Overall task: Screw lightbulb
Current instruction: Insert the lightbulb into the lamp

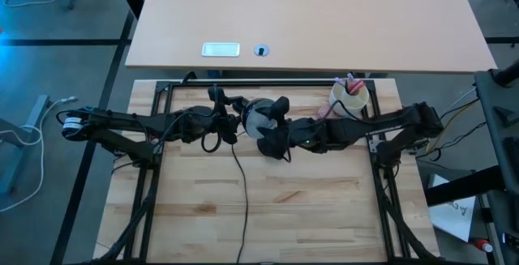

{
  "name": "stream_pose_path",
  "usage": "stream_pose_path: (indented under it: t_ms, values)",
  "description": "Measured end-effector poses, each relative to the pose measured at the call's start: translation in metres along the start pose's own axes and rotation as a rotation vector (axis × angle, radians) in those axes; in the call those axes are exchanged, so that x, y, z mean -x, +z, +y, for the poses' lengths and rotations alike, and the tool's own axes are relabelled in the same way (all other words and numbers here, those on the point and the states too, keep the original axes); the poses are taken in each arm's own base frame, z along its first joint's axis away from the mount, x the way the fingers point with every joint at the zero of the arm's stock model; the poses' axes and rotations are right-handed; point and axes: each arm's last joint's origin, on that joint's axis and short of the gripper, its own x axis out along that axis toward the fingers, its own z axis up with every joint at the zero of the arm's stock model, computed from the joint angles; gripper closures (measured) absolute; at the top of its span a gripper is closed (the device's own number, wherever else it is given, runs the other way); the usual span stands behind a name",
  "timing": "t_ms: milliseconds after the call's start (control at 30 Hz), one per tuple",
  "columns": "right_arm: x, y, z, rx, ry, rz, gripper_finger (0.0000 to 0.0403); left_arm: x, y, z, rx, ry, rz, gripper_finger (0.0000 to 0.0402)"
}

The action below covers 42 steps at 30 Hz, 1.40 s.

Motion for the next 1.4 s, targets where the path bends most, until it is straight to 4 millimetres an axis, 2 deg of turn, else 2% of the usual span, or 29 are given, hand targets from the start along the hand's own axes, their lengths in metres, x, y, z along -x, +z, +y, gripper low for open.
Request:
stream_pose_path:
  t_ms: [233,367,533,700,800,867,1000,1067,1233,1400]
  values:
    - [-0.007,-0.003,0.003,-0.111,0.008,0.016,0.0069,0.000,0.000,0.000,0.002,0.002,-0.001,0.0138]
    - [-0.008,-0.003,0.002,-0.292,0.001,0.017,0.0081,0.000,0.000,0.000,0.002,0.003,-0.002,0.0138]
    - [-0.008,-0.003,0.001,-0.684,-0.009,0.014,0.0096,0.000,0.000,0.000,0.003,0.004,-0.004,0.0138]
    - [-0.008,-0.003,-0.001,-1.198,-0.027,0.002,0.0108,0.000,0.001,0.001,0.005,0.006,-0.006,0.0138]
    - [-0.009,-0.003,-0.001,-1.331,-0.029,-0.003,0.0112,0.000,0.001,0.001,0.005,0.006,-0.006,0.0138]
    - [-0.007,-0.003,-0.003,-1.289,-0.025,-0.008,0.0110,0.000,0.001,0.001,0.006,0.007,-0.007,0.0138]
    - [-0.002,-0.003,-0.007,-1.066,-0.023,-0.016,0.0089,0.000,0.001,0.001,0.010,0.008,-0.008,0.0138]
    - [0.000,-0.004,-0.008,-0.889,-0.025,-0.016,0.0075,0.000,0.001,0.001,0.010,0.008,-0.008,0.0138]
    - [0.000,-0.008,-0.005,-0.310,-0.008,0.043,0.0058,0.000,0.001,0.001,0.009,0.008,-0.008,0.0138]
    - [-0.001,-0.008,-0.004,-0.053,0.000,0.043,0.0059,0.000,0.001,0.001,0.008,0.008,-0.008,0.0138]
